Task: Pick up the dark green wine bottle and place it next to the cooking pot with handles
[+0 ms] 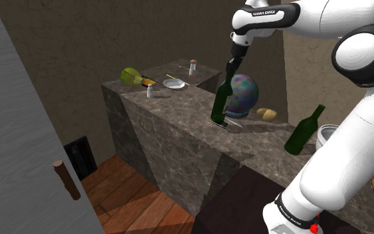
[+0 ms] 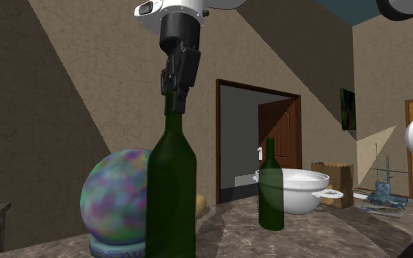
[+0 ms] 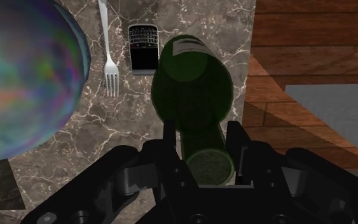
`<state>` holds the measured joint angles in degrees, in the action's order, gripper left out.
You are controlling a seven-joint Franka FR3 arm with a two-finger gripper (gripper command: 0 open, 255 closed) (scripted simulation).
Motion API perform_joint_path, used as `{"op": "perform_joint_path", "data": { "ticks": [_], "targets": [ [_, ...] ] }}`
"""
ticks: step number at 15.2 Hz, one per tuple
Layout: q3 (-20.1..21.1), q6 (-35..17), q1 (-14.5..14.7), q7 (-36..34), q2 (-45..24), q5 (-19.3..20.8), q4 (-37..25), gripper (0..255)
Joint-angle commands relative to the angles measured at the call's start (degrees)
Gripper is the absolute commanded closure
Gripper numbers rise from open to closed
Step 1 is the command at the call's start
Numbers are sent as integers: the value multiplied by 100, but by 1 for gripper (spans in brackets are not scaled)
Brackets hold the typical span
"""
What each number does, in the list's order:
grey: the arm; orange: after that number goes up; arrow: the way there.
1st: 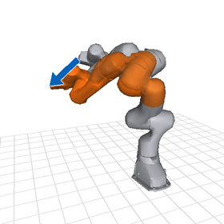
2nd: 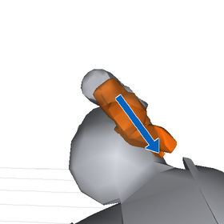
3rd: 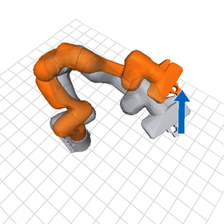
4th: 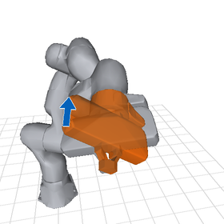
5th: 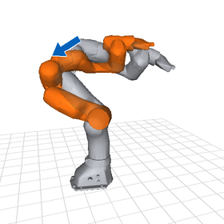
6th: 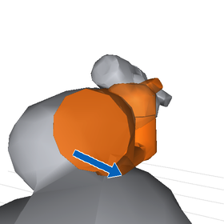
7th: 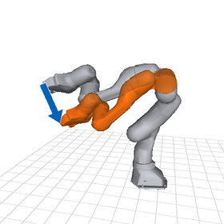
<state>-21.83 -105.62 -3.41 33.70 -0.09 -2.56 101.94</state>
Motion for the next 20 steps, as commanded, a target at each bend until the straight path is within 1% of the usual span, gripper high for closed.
{"op": "perform_joint_path", "data": {
  "ticks": [1,11,20],
  "targets": [
    [9,166,9,-27,12,7,-158,255],
    [-7,963,-8,-28,-96,-29,-1054,255],
    [-44,1737,-56,7,-340,-126,-2051,255]
  ]
}}
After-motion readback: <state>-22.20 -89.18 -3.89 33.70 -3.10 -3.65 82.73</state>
